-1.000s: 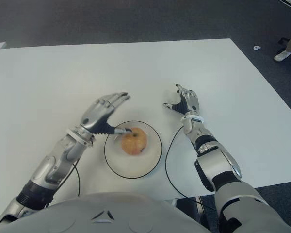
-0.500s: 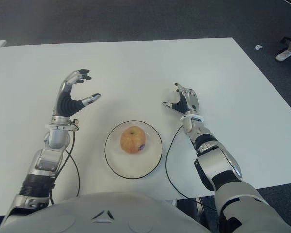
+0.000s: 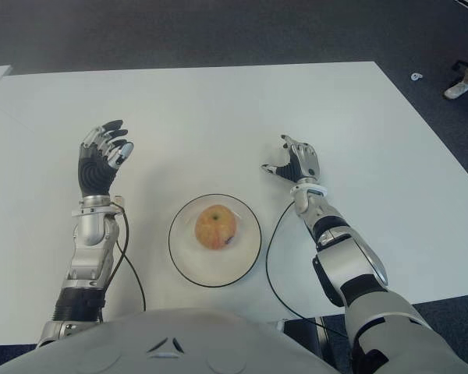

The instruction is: Put the apples into the plate.

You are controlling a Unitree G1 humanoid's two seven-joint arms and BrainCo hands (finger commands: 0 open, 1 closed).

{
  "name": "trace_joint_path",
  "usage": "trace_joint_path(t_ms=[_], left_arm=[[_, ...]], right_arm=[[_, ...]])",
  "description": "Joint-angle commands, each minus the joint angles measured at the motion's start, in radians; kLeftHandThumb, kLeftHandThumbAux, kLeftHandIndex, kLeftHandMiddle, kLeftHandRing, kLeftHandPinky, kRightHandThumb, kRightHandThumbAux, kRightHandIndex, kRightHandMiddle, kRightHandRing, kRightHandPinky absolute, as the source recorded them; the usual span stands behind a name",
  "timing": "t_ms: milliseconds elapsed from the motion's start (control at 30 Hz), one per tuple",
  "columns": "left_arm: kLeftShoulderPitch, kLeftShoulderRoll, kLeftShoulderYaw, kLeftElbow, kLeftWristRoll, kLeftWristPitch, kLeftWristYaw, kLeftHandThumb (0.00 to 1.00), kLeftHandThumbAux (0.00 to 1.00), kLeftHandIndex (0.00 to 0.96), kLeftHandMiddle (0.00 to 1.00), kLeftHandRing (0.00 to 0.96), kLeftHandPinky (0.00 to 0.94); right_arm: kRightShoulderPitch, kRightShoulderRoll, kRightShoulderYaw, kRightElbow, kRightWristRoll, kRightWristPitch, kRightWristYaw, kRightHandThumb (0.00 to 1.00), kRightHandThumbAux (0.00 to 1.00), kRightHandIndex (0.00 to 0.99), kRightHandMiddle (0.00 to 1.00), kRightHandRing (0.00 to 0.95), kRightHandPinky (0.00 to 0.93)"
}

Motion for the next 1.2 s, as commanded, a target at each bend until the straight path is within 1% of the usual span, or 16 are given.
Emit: trace_joint_path(t_ms=[33,100,200,233,300,367,467,533,567,600,633,767,867,967,1100,1200], left_arm=[[0.06,-0.019,0.04,-0.003,-0.021,0.014,-0.001,0.352,0.63,0.33,0.31,0.309,0.341],[0.078,-0.029,0.06,0.005,-0.031,0.015,0.01,0.353,0.64,0.332,0.31,0.31,0.343],[0.08,-0.044,0.075,0.02,-0.036,0.017,0.016,0.348,0.64,0.311,0.309,0.316,0.351],[0.075,-0.054,0.082,0.046,-0.042,0.014,0.019,0.347,0.64,0.309,0.309,0.317,0.352],[0.069,-0.068,0.092,0.079,-0.048,0.008,0.022,0.355,0.641,0.286,0.307,0.323,0.359],[0.066,-0.074,0.097,0.088,-0.047,0.005,0.02,0.357,0.641,0.278,0.306,0.325,0.362],[0.074,-0.117,0.095,0.117,-0.05,0.014,0.036,0.362,0.644,0.265,0.308,0.334,0.367],[0.095,-0.159,0.081,0.155,-0.045,-0.001,0.049,0.366,0.649,0.259,0.313,0.342,0.369],[0.112,-0.178,0.073,0.158,-0.047,0.009,0.051,0.366,0.65,0.258,0.314,0.343,0.369],[0.123,-0.19,0.069,0.159,-0.049,0.017,0.051,0.373,0.657,0.264,0.317,0.347,0.371],[0.131,-0.197,0.067,0.154,-0.048,0.024,0.05,0.378,0.661,0.268,0.319,0.35,0.372],[0.156,-0.213,0.066,0.109,-0.062,0.113,0.042,0.394,0.673,0.278,0.324,0.357,0.379],[0.171,-0.208,0.063,0.095,-0.067,0.145,0.045,0.409,0.686,0.274,0.327,0.361,0.383],[0.179,-0.206,0.061,0.083,-0.066,0.166,0.05,0.418,0.692,0.27,0.33,0.365,0.389],[0.189,-0.204,0.061,0.071,-0.069,0.19,0.052,0.431,0.698,0.262,0.335,0.372,0.394],[0.194,-0.201,0.057,0.064,-0.067,0.197,0.053,0.439,0.699,0.257,0.338,0.375,0.396]], right_arm=[[0.145,0.106,0.017,0.054,-0.005,-0.007,0.052,0.333,0.568,0.124,0.311,0.26,0.122],[0.148,0.107,0.011,0.052,0.002,-0.011,0.056,0.326,0.565,0.127,0.309,0.257,0.124],[0.151,0.106,0.004,0.051,0.008,-0.014,0.062,0.322,0.568,0.131,0.3,0.252,0.142],[0.158,0.107,-0.002,0.046,0.014,-0.021,0.063,0.321,0.568,0.131,0.299,0.251,0.143],[0.167,0.108,-0.01,0.041,0.021,-0.03,0.064,0.32,0.574,0.135,0.288,0.252,0.183],[0.169,0.108,-0.013,0.04,0.023,-0.032,0.064,0.32,0.576,0.137,0.284,0.252,0.197],[0.202,0.108,-0.025,-0.003,0.041,-0.082,0.044,0.31,0.577,0.142,0.271,0.248,0.218],[0.253,0.097,-0.043,-0.083,0.073,-0.15,0.038,0.299,0.576,0.147,0.258,0.244,0.225],[0.273,0.096,-0.066,-0.099,0.105,-0.2,0.05,0.296,0.576,0.148,0.255,0.242,0.225],[0.286,0.096,-0.083,-0.109,0.128,-0.233,0.061,0.285,0.574,0.153,0.25,0.24,0.226],[0.292,0.096,-0.093,-0.11,0.141,-0.25,0.069,0.279,0.573,0.157,0.246,0.238,0.227],[0.333,0.095,-0.146,-0.125,0.212,-0.342,0.128,0.264,0.571,0.167,0.238,0.233,0.225],[0.355,0.105,-0.185,-0.145,0.269,-0.4,0.189,0.261,0.579,0.172,0.232,0.224,0.207],[0.364,0.113,-0.212,-0.15,0.306,-0.43,0.238,0.264,0.589,0.171,0.231,0.22,0.194],[0.38,0.136,-0.268,-0.166,0.397,-0.46,0.363,0.289,0.609,0.168,0.23,0.213,0.184],[0.389,0.149,-0.304,-0.178,0.447,-0.461,0.441,0.312,0.623,0.165,0.23,0.212,0.191]])
